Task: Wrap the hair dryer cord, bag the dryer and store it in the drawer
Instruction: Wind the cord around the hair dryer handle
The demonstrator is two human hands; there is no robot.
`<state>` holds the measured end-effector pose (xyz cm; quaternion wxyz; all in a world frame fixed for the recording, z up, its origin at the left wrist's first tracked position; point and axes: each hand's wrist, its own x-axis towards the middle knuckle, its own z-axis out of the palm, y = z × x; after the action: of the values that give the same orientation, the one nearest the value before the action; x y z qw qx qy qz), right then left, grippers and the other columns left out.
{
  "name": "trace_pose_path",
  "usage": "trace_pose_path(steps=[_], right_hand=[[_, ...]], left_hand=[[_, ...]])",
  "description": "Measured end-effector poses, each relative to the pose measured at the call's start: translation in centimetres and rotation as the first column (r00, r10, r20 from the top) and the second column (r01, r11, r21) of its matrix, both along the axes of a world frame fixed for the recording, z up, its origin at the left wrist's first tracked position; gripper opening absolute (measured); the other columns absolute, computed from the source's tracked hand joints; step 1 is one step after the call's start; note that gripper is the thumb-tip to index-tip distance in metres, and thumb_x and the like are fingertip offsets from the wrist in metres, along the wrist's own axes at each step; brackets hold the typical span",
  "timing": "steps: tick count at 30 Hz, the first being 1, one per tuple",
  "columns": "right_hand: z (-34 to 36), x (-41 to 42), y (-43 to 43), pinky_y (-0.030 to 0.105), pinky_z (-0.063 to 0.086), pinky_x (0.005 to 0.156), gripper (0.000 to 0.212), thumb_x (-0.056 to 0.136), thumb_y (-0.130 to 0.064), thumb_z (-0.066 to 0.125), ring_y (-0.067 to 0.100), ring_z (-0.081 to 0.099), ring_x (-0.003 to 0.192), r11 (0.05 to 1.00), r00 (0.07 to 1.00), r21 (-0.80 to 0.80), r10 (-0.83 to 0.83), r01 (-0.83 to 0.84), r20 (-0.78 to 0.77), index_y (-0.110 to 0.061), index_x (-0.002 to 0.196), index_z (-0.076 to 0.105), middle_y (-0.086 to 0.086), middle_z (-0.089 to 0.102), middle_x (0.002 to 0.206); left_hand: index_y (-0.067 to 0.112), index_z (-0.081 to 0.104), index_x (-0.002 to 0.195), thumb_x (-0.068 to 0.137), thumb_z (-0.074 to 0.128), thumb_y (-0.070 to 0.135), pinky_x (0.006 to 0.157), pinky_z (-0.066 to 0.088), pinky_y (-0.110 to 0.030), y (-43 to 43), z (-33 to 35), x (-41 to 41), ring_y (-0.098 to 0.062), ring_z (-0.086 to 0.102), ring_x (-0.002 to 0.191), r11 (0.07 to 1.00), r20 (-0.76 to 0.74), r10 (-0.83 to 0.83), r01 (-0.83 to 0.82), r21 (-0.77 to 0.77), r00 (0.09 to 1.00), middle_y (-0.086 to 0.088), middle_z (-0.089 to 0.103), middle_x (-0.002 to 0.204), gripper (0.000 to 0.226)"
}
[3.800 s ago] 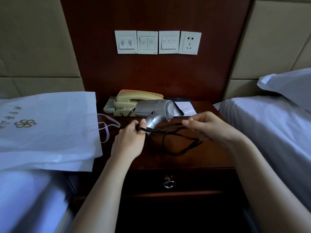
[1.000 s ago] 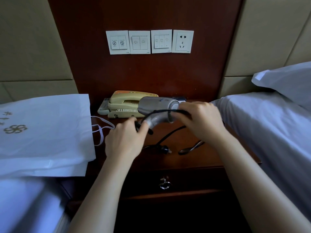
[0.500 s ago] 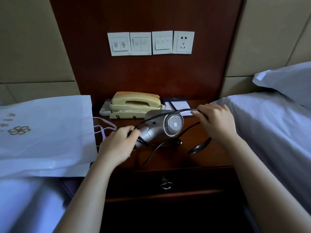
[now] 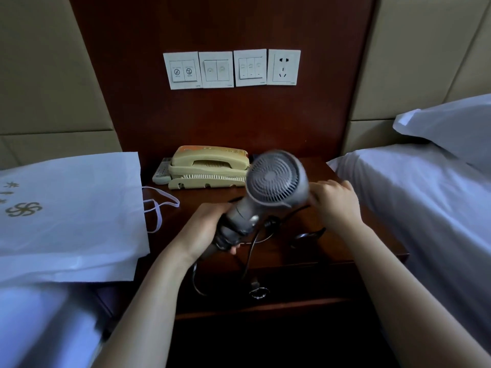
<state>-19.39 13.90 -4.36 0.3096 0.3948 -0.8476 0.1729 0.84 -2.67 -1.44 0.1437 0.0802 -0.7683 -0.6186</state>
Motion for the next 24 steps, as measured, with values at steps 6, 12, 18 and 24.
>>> trace_pose_path(steps=[6, 12, 18, 24], right_hand=[[-0.4, 0.3, -0.3, 0.029, 0.016, 0.06, 0.042, 0.089, -0.043, 0.034, 0.023, 0.059, 0.06, 0.985, 0.985, 0.112, 0.143, -0.132, -0.101, -0.018, 0.062, 0.055, -0.003, 0.059, 0.057], [1.3, 2.0, -0.5, 0.032, 0.026, 0.064, 0.037, 0.091, -0.042, 0.037, 0.02, 0.06, 0.065, 0.956, 0.947, 0.131, 0.283, -0.264, -0.155, -0.02, 0.076, 0.064, -0.005, 0.063, 0.066], [4.6, 5.6, -1.0, 0.031, 0.028, 0.062, 0.027, 0.09, -0.033, 0.05, 0.02, 0.052, 0.058, 0.932, 0.857, 0.083, 0.357, -0.353, -0.37, -0.017, 0.075, 0.066, -0.005, 0.058, 0.061], [5.7, 6.8, -1.8, 0.032, 0.03, 0.064, 0.022, 0.089, -0.03, 0.057, 0.02, 0.052, 0.06, 0.934, 0.823, 0.031, 0.329, -0.356, -0.463, -0.014, 0.074, 0.063, -0.004, 0.054, 0.063]], left_hand=[[0.005, 0.06, 0.077, 0.1, 0.024, 0.034, 0.04, 0.039, -0.021, -1.7, -0.6, -0.8, -0.018, 0.053, 0.043, 0.862, 0.073, 0.3, -0.303, 0.406, 0.951, -0.007, 0.058, 0.051, 0.052], [0.023, 0.056, 0.105, 0.081, 0.061, 0.05, 0.039, 0.042, -0.019, -2.5, -1.0, -0.8, -0.014, 0.056, 0.05, 0.845, 0.078, 0.379, -0.379, 0.377, 0.922, -0.006, 0.057, 0.065, 0.037], [0.025, 0.056, 0.103, 0.078, 0.071, 0.043, 0.043, 0.041, -0.023, -2.4, -1.4, -1.3, -0.017, 0.06, 0.058, 0.855, 0.069, 0.515, -0.518, 0.037, 0.855, -0.002, 0.062, 0.075, 0.034], [0.033, 0.049, 0.098, 0.07, 0.066, 0.063, 0.073, 0.05, -0.037, -1.0, -1.3, -1.5, -0.027, 0.062, 0.092, 0.647, 0.004, 0.579, -0.456, -0.611, 0.815, 0.006, 0.066, 0.094, 0.045]])
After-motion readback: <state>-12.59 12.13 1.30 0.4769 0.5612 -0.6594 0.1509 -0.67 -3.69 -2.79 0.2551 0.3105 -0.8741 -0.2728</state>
